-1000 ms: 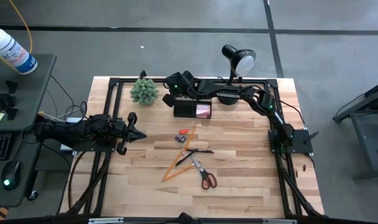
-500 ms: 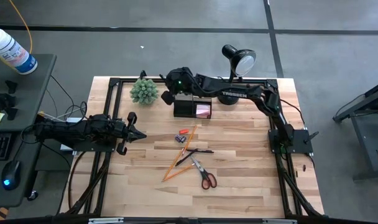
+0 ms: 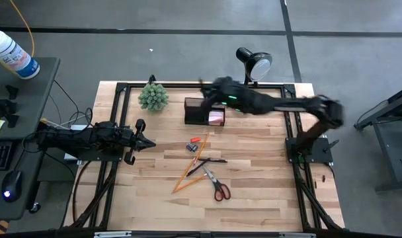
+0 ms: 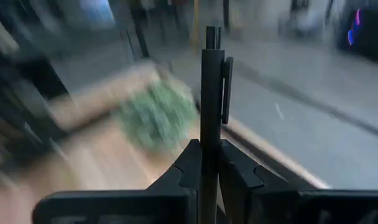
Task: Pick and place office supplies into organizer
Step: Put the bottom black pen into the desk organizer
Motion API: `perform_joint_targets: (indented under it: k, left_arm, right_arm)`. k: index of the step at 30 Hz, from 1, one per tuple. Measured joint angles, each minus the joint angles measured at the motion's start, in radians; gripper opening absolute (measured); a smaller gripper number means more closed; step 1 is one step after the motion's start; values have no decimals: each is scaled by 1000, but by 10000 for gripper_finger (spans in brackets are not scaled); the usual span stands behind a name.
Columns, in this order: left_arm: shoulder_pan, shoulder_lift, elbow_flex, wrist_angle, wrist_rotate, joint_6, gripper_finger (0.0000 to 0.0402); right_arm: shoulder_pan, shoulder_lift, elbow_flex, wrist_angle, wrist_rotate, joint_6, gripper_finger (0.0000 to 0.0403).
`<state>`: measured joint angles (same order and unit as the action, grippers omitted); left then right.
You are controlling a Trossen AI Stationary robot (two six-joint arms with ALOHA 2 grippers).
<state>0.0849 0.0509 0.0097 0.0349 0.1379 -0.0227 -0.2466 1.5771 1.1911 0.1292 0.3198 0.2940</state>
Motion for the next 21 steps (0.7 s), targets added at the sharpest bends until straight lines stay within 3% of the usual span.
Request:
perform_joint_targets:
  k: [3,9,17,21]
  left_arm:
    - [0,0,0,-1,-11,-8,1]
    - [0,0,0,-9,-58,-34,1]
    - [0,0,0,-18,-98,-24,1]
    - [0,0,0,-18,-99,-23,1]
  right_arm:
    - [27,-139,-172,250,8,-44,24]
    - [60,-209,-276,299,26,-99,24]
    - [47,-5,-272,545,21,-164,24]
    - [24,131,-204,609,22,-168,24]
